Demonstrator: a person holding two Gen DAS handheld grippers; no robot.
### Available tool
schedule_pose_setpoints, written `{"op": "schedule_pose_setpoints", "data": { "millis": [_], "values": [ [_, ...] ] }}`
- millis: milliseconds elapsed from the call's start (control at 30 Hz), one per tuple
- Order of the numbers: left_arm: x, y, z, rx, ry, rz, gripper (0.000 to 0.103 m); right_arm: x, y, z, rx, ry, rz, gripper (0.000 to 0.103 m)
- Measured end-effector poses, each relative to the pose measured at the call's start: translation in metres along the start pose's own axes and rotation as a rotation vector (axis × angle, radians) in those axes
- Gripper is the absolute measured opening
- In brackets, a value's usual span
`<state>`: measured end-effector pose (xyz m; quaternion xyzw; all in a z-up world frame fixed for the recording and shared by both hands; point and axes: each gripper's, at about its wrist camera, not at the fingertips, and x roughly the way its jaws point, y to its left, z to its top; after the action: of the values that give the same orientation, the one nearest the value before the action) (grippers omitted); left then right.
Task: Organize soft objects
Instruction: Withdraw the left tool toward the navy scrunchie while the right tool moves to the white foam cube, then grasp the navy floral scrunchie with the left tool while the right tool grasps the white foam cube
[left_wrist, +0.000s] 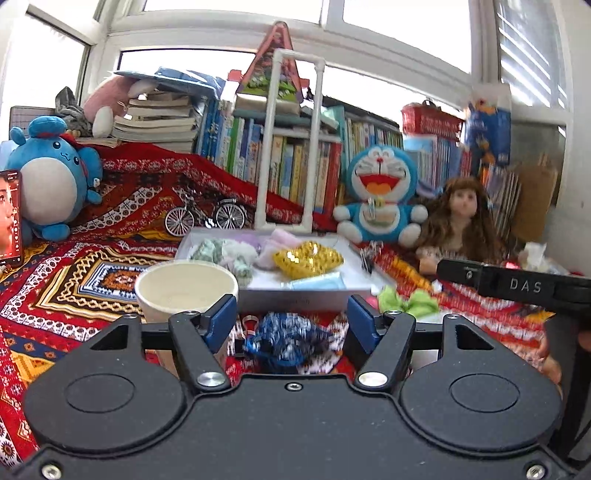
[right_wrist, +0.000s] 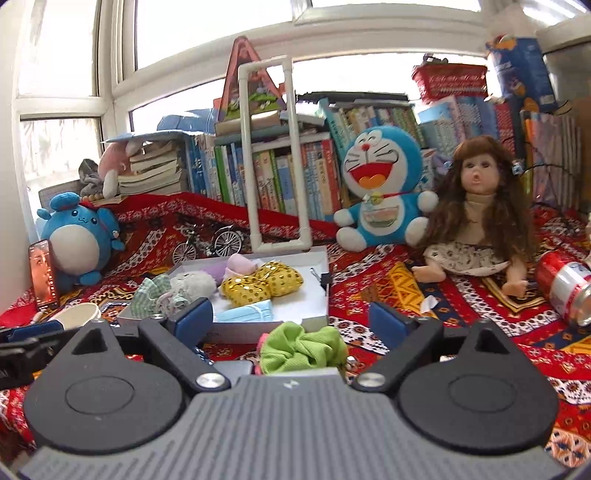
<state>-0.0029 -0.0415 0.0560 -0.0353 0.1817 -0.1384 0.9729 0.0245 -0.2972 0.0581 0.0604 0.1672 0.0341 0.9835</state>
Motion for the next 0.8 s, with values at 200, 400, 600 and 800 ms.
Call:
{"op": "schedule_pose_setpoints", "data": {
  "millis": [200,400,600,800],
  "values": [
    [0.017,-0.015,-0.021,0.063,0.015,0.040,0.052,-0.010,0.005,-0.022,-0.030,-0.027,-0.036,0.078],
    [0.040,-0.026,-0.036,0.092,0.012,0.100,0.041,-0.013,-0.005,-0.036,0.031,0.000,-0.041,0.064],
    [0.055,-0.029,-0.045,0.091,0.009,0.161,0.039,-0.013,-0.011,-0.050,0.058,0.035,-0.028,0.060],
    [0.067,-0.026,-0.048,0.059,0.031,0.184,0.039,-0.012,-0.008,-0.056,0.050,0.031,-0.007,0.062]
  ]
}}
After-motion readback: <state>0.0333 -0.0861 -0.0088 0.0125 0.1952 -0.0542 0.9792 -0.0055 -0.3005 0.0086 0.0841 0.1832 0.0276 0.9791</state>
